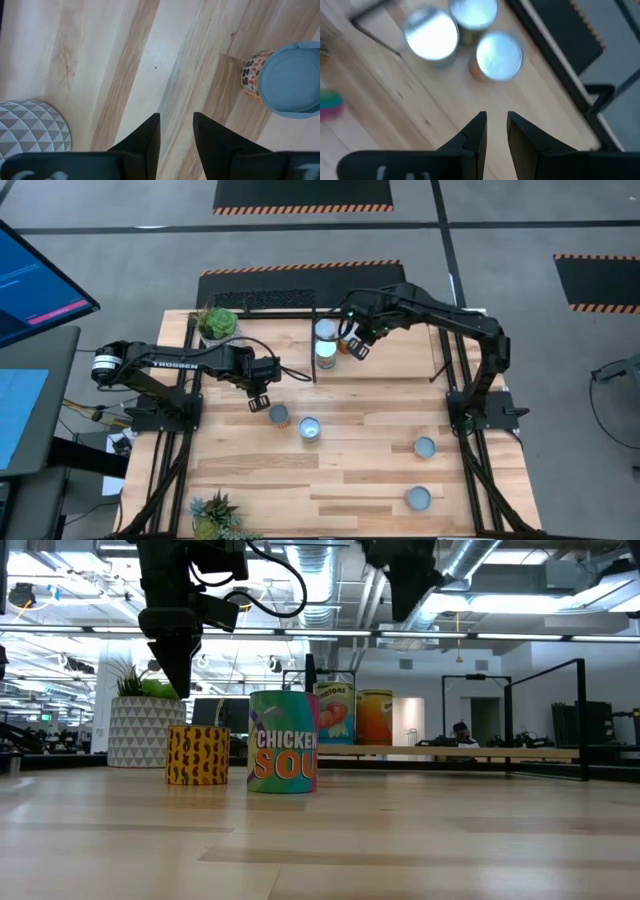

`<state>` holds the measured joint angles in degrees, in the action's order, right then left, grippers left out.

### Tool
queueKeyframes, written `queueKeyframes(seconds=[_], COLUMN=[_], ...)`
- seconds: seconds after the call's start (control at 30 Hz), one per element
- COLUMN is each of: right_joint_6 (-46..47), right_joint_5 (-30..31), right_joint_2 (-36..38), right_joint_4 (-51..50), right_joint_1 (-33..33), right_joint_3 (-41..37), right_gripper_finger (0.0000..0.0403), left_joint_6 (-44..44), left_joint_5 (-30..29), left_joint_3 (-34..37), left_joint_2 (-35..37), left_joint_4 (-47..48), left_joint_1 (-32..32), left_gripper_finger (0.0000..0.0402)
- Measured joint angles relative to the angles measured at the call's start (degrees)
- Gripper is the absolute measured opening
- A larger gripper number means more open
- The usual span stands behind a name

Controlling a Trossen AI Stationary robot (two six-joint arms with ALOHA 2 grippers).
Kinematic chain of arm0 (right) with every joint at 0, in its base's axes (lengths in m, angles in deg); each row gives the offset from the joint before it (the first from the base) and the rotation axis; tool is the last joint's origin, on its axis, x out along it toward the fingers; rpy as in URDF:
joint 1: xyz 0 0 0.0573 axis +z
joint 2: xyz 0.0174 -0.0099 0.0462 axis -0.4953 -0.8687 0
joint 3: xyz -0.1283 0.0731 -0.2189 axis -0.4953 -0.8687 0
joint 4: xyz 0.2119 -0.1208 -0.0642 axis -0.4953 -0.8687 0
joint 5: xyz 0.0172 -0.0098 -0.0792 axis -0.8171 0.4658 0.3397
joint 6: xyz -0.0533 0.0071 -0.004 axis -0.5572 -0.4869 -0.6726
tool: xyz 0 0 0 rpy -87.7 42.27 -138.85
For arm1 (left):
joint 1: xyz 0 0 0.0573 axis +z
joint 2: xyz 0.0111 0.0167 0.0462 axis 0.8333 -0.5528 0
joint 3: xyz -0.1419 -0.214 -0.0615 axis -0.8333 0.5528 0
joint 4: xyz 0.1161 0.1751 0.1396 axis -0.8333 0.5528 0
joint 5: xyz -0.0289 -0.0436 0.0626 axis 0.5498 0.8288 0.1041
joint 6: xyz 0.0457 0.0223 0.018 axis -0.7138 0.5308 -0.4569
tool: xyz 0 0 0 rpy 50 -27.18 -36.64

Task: Pick and place cans onto a shelf
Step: Put the canned green beans on the shelf

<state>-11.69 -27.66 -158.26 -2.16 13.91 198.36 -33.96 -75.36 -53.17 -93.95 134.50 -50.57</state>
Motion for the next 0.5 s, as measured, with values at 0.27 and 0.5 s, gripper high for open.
queueKeyframes(seconds=[0.27, 0.5], right_joint_6=[2.66, 2.81], right_joint_5=[0.02, -0.2], right_joint_2=[-0.19, 0.17], right_joint_4=[-1.72, -1.68], right_joint_1=[-0.1, 1.83], right_joint_3=[-11.46, -18.52], right_gripper_finger=[0.0097, 0.0097], left_joint_6=[0.46, 2.51], left_joint_5=[0.02, 0.4], left_joint_3=[0.0, 0.0], left_joint_2=[0.0, 0.0], left_joint_4=[0.02, 0.02], left_joint_1=[0.0, 0.0], left_gripper_finger=[0.0105, 0.0105])
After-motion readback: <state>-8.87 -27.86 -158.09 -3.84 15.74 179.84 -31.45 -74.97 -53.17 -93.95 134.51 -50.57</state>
